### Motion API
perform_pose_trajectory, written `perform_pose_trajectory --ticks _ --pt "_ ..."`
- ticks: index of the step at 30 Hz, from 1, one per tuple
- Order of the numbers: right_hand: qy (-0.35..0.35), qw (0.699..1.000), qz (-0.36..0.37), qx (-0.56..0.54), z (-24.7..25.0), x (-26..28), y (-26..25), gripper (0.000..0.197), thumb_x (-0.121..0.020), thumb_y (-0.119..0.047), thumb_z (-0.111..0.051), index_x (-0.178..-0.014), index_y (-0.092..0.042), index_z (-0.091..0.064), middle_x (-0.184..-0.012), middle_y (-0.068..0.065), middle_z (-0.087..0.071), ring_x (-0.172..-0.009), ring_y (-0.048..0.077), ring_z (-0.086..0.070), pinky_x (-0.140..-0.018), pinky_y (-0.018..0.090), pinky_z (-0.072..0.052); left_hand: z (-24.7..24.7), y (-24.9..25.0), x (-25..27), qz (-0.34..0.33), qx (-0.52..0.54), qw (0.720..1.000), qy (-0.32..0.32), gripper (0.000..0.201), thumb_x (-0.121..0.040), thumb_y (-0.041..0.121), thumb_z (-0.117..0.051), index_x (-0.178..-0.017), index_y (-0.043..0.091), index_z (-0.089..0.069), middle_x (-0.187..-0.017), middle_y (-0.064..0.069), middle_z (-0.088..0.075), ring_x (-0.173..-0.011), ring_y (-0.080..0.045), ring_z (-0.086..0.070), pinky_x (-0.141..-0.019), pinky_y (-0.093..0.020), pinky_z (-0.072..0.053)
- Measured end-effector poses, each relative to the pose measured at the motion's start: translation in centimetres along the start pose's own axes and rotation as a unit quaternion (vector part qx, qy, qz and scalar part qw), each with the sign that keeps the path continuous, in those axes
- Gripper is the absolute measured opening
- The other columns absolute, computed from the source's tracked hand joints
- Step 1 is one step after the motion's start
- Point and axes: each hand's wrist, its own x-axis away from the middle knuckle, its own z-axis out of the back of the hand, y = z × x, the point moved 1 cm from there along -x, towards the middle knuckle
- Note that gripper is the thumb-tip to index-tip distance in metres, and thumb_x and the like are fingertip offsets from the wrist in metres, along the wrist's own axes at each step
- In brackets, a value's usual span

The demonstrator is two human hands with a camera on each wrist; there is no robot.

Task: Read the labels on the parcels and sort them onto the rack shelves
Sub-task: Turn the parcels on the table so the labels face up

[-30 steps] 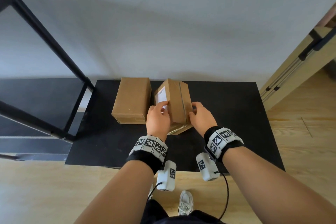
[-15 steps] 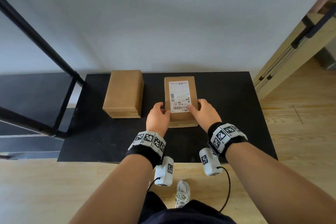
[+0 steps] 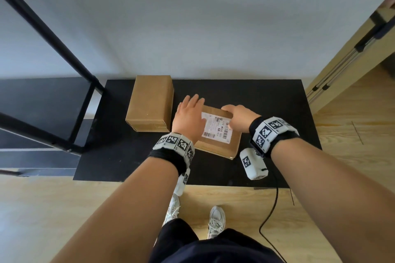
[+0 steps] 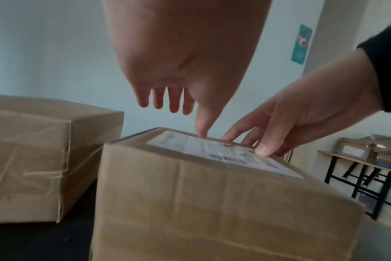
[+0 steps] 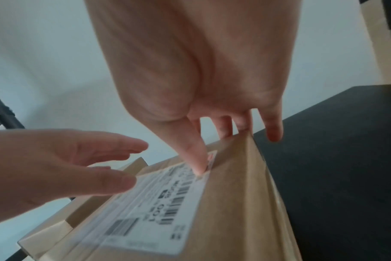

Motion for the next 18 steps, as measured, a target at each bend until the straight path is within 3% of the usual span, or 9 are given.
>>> perform_pose_trajectory --ticks 3,5,8,11,18 --pt "0.018 0.999 0.012 0.028 0.0 0.1 0.1 0.059 -0.093 -0.008 -0.049 -0.147 -0.032 -0.041 -0.137 0.010 -0.050 -0.115 0.029 -0.059 -0.093 0.045 -0.054 -0.5 0.1 -0.4 -0.015 -0.041 0.998 -0.049 0.062 -0.099 0.028 -0.054 -0.154 0.019 -0.030 -0.162 -0.003 -0.029 -0.153 -0.024 -0.017 -0.125 -0.044 -0.012" --pt "0.049 0.998 0.017 0.021 -0.2 0.2 0.4 0.058 -0.092 -0.009 -0.052 -0.145 -0.030 -0.043 -0.139 0.009 -0.047 -0.118 0.028 -0.056 -0.095 0.045 -0.053 -0.6 0.1 -0.2 0.012 -0.023 0.999 -0.035 0.054 -0.098 0.032 -0.053 -0.149 0.017 -0.040 -0.153 -0.005 -0.043 -0.145 -0.025 -0.032 -0.120 -0.042 -0.027" --pt "0.118 0.993 0.001 -0.009 -0.6 0.6 0.9 0.053 -0.094 -0.021 -0.058 -0.144 -0.024 -0.044 -0.142 0.010 -0.046 -0.124 0.029 -0.053 -0.099 0.045 -0.049 -0.5 -0.2 0.6 0.053 -0.039 0.998 0.002 0.041 -0.099 0.037 -0.051 -0.134 0.015 -0.054 -0.132 -0.006 -0.055 -0.128 -0.025 -0.046 -0.099 -0.039 -0.047" --pt "0.171 0.983 -0.010 -0.066 -1.3 1.3 1.2 0.056 -0.093 -0.025 -0.060 -0.145 -0.020 -0.041 -0.146 0.011 -0.043 -0.129 0.029 -0.050 -0.102 0.043 -0.047 -0.4 -0.4 1.1 0.082 -0.048 0.995 0.015 0.036 -0.100 0.037 -0.046 -0.122 0.013 -0.060 -0.120 -0.007 -0.059 -0.117 -0.024 -0.050 -0.087 -0.037 -0.049" --pt "0.212 0.964 -0.040 -0.154 -3.3 2.8 1.4 0.066 -0.094 -0.025 -0.059 -0.152 -0.017 -0.029 -0.153 0.012 -0.034 -0.135 0.028 -0.044 -0.106 0.041 -0.044 -0.3 -1.0 1.5 0.168 -0.037 0.985 -0.009 0.039 -0.101 0.041 -0.045 -0.119 0.011 -0.060 -0.116 -0.009 -0.059 -0.108 -0.028 -0.058 -0.073 -0.037 -0.045"
